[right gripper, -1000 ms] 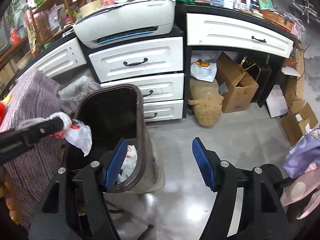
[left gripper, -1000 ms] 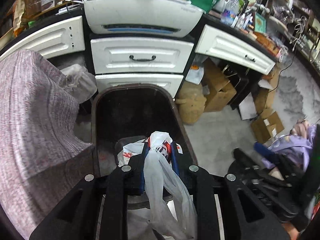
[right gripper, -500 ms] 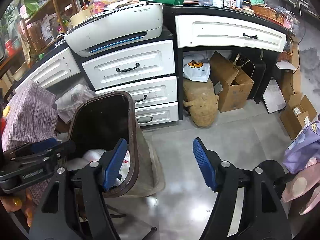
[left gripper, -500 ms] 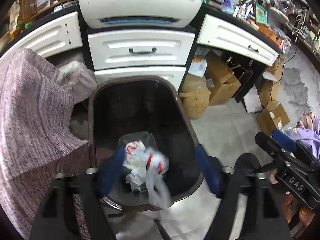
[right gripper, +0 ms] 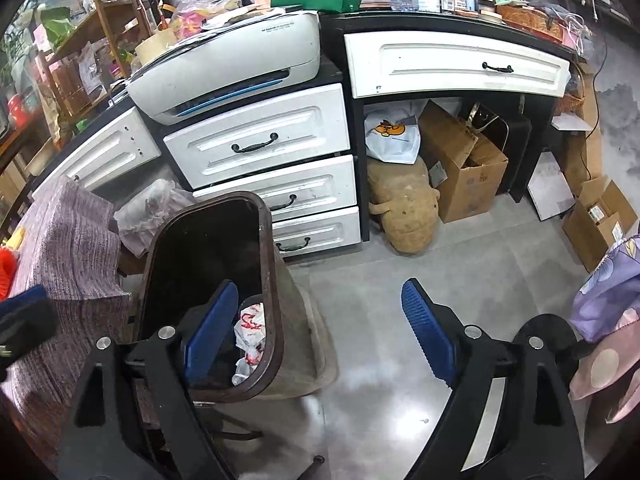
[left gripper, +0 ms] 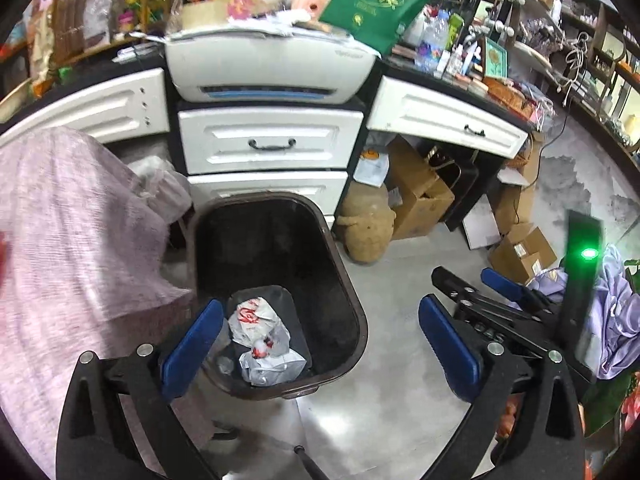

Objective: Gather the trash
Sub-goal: 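Move both grippers back toward the remaining items on the table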

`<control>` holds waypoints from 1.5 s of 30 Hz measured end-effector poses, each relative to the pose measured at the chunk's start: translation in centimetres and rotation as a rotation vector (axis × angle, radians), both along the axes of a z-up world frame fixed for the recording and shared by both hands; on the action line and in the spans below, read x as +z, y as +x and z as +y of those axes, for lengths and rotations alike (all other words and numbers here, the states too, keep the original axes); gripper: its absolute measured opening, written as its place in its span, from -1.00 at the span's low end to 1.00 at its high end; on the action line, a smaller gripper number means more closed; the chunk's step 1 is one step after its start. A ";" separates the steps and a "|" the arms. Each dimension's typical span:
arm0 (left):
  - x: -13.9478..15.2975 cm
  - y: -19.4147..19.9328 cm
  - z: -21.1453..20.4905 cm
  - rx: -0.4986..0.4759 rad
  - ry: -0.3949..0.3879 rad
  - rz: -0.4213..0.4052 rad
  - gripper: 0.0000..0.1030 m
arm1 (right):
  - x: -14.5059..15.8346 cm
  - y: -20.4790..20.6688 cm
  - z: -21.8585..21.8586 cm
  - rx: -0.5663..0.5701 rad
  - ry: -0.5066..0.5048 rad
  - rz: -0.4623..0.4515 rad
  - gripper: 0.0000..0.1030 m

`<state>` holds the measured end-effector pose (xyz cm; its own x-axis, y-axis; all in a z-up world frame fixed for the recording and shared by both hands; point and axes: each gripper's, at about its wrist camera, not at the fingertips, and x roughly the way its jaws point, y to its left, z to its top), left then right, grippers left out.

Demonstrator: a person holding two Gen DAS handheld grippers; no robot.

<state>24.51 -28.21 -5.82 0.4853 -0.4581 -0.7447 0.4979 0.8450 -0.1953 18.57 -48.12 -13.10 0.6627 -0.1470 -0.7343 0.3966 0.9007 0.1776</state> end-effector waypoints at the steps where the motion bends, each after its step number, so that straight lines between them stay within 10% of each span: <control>1: 0.5 -0.3 0.5 0.002 -0.014 -0.004 0.89 | 0.1 0.0 0.1 0.002 -0.002 -0.001 0.62; 23: 4.6 -3.7 18.0 0.291 -0.053 -0.125 0.89 | 5.3 3.6 14.0 0.385 0.024 -0.094 0.63; 45: 2.5 -7.5 36.6 0.670 -0.052 -0.082 0.89 | 10.6 5.1 34.2 0.894 -0.069 -0.173 0.63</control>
